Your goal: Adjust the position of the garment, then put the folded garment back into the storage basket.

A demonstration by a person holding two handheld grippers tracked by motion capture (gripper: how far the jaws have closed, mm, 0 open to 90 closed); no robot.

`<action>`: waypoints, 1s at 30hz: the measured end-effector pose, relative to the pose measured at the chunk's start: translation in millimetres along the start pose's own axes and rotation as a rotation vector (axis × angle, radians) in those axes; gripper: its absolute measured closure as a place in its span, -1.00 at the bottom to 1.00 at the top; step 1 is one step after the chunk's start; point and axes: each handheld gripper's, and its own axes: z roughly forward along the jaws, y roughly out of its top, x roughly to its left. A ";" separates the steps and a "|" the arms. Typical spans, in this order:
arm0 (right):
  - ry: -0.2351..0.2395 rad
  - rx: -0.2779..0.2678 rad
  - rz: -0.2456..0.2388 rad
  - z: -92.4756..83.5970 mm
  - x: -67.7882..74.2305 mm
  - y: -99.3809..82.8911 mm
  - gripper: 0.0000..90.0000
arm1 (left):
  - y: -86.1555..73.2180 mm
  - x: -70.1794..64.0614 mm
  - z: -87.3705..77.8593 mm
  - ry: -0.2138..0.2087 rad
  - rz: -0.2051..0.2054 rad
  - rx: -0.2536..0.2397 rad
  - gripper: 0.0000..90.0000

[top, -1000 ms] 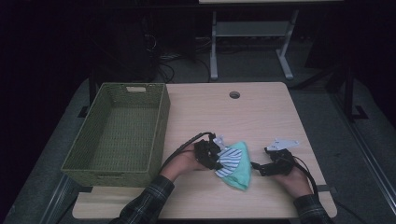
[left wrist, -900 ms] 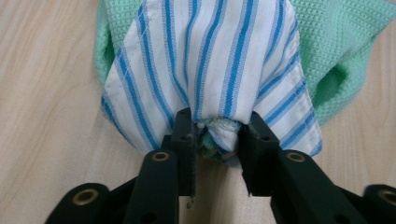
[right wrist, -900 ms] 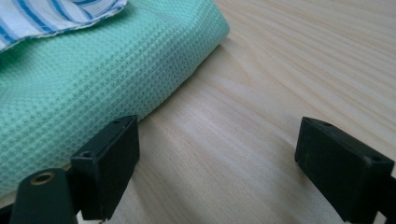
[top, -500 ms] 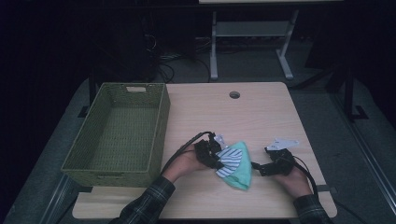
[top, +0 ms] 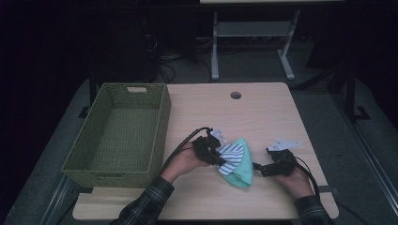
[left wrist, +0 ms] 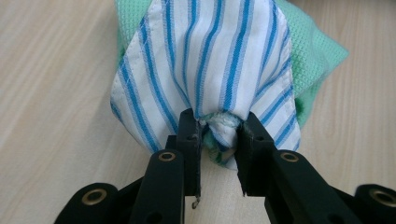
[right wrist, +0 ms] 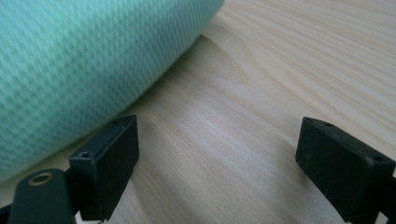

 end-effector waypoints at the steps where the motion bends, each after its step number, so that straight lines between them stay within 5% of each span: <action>1: -0.001 0.000 0.001 0.0 0.0 0.0 -0.71 | 0.6 0.0 -2.2 0.005 -0.002 -0.004 0.63; 8: -0.002 -0.001 0.001 0.1 -0.1 0.0 -0.71 | 3.9 1.2 -27.7 0.016 -0.041 -0.066 0.63; 30: -0.003 -0.002 0.003 0.1 0.0 0.0 -0.71 | 7.8 4.0 -89.5 0.085 -0.068 -0.112 0.62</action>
